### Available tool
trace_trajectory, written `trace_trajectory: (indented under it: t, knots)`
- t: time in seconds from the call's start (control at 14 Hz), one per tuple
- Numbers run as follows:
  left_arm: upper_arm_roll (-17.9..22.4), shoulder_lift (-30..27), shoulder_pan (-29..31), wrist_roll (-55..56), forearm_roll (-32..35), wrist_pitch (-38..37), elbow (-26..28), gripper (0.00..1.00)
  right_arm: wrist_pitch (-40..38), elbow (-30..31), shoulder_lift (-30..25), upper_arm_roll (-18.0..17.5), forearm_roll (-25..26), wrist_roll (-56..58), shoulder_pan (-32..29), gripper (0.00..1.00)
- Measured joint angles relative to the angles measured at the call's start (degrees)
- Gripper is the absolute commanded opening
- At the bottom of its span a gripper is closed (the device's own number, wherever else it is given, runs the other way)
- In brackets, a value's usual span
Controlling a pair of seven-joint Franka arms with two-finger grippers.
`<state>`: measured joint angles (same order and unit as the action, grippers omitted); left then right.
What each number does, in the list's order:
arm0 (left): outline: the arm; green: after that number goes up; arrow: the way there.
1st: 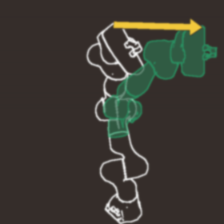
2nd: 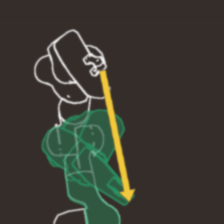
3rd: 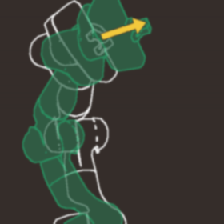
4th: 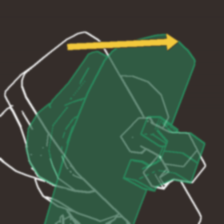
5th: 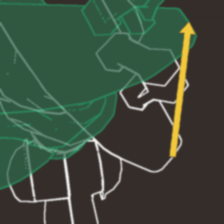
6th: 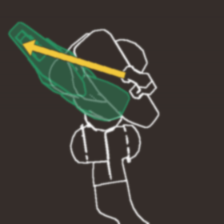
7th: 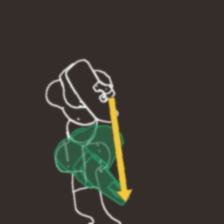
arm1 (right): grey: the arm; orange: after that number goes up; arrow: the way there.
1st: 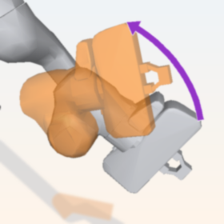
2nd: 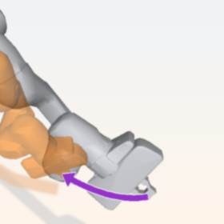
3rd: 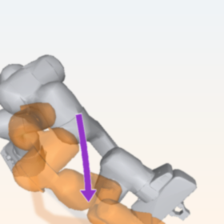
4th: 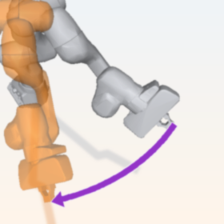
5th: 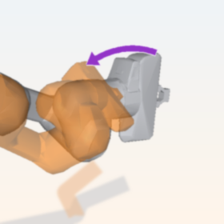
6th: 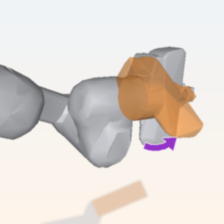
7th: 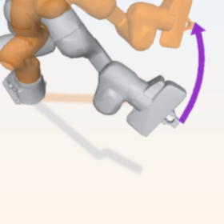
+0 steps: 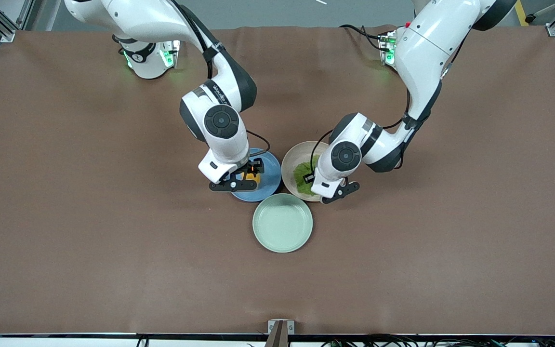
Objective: Pick lemon and lettuce from plates
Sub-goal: 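Lower and close the right gripper on the lemon while the left gripper grasps lettuce, then carry the lettuce off the white plate with the left gripper and lower it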
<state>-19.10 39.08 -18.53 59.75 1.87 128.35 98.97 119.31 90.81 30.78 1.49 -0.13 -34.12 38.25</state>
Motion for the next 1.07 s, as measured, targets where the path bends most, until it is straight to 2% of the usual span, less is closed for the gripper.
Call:
trace_trajectory:
  t: [0.07,0.21,0.29,0.64,0.86,1.07]
  knots:
    - [0.00,0.00,-0.01,0.07,0.00,0.00,0.20,0.35,0.16,0.22,0.00,-0.19,0.00,0.28,0.11,1.00]
    - [0.00,0.00,-0.01,0.24,0.00,-0.01,0.51,0.07,1.52,1.17,0.05,-0.64,0.00,1.13,0.75,1.00]
    - [-0.01,0.00,-0.02,0.25,0.00,-0.01,0.54,0.00,2.06,1.81,0.12,-0.84,-0.04,1.91,1.08,1.00]
    - [0.04,-1.77,0.87,0.27,0.00,-0.87,0.06,0.00,3.13,2.91,1.98,-1.03,-2.11,4.26,1.34,1.00]
    - [0.24,-7.20,2.28,0.26,0.00,-7.57,-0.98,0.00,5.40,2.96,3.87,-1.06,-2.13,4.29,1.39,1.00]
    - [0.47,-14.36,8.40,-2.76,0.06,-15.93,-1.12,0.00,6.49,2.96,5.51,-0.77,-2.13,4.29,1.16,1.00]
